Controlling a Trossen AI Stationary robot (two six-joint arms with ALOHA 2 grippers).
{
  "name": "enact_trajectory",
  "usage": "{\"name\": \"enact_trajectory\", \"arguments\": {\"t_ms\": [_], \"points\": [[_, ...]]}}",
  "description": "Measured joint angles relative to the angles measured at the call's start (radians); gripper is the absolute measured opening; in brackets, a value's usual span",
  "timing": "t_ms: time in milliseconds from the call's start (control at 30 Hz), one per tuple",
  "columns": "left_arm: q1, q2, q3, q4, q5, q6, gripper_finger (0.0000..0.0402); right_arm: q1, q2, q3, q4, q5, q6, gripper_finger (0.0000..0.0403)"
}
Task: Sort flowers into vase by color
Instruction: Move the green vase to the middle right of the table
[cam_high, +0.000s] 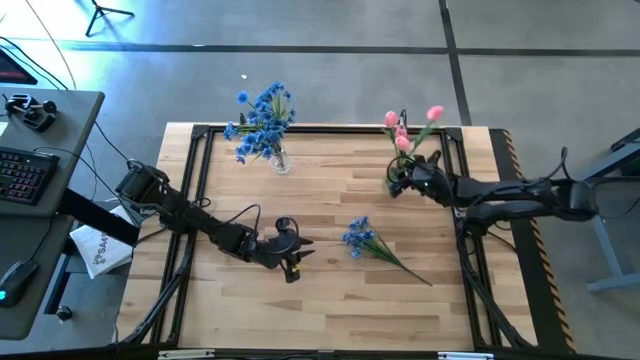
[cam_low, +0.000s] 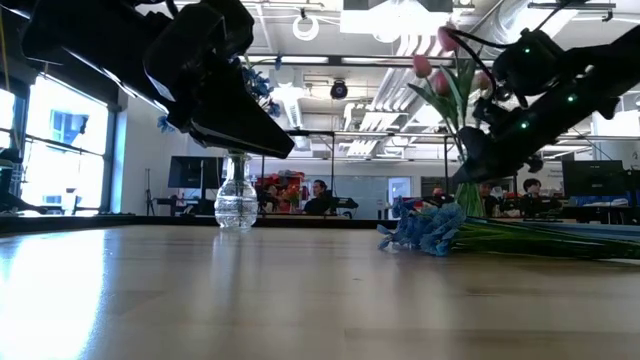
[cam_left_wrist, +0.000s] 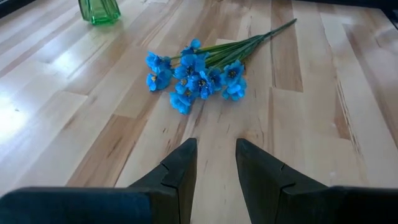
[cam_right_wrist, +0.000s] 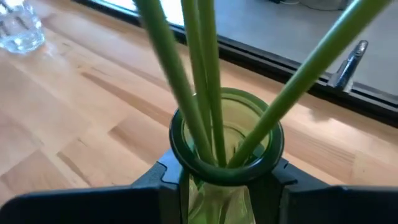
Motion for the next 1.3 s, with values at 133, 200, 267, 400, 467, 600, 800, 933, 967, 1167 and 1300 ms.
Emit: {"name": "enact_trajectory", "arguments": {"t_ms": [133,200,267,400,467,600,800,933,967,1167,1300], "points": [[0.003,0.0,0.0,0.002,0.0,0.005,0.0102,0.001,-0.022,0.0,-0.011,-0.009,0.013,0.0092],[0.003,0.0,0.0,0.002,-0.003,0.005,0.0102,0.001,-0.016,0.007,-0.024,-0.011,0.012,0.0092],[0.003,0.0,0.0,0.003,-0.005,0.005,0.0102,0.001,-0.007,0.013,-0.022,-0.011,0.013,0.0098],[0.003,0.0,0.0,0.003,-0.005,-0.001,0.0102,0.001,0.013,0.016,-0.024,-0.012,0.013,0.0149],[0.003,0.0,0.0,0.002,-0.005,-0.001,0.0102,0.0,0.016,0.017,-0.022,-0.011,0.012,0.0173],[0.003,0.0,0.0,0.003,-0.005,-0.003,0.0102,0.0,0.014,0.017,-0.026,-0.012,-0.002,0.0205],[0.003,0.0,0.0,0.003,-0.005,-0.003,0.0102,0.001,0.014,0.017,-0.05,-0.046,-0.014,0.0218],[0.003,0.0,0.0,0.003,-0.005,-0.003,0.0102,0.001,0.014,0.017,-0.054,-0.091,-0.017,0.0219],[0.003,0.0,0.0,0.003,-0.005,-0.003,0.0102,0.0,0.014,0.017,-0.053,-0.112,-0.028,0.0219],[0.003,0.0,0.0,0.003,-0.005,-0.003,0.0102,0.0,0.014,0.017,-0.072,-0.144,-0.088,0.0243],[0.003,0.0,0.0,0.002,-0.005,-0.003,0.0102,0.0,-0.002,0.017,-0.085,-0.145,-0.108,0.0286]]}}
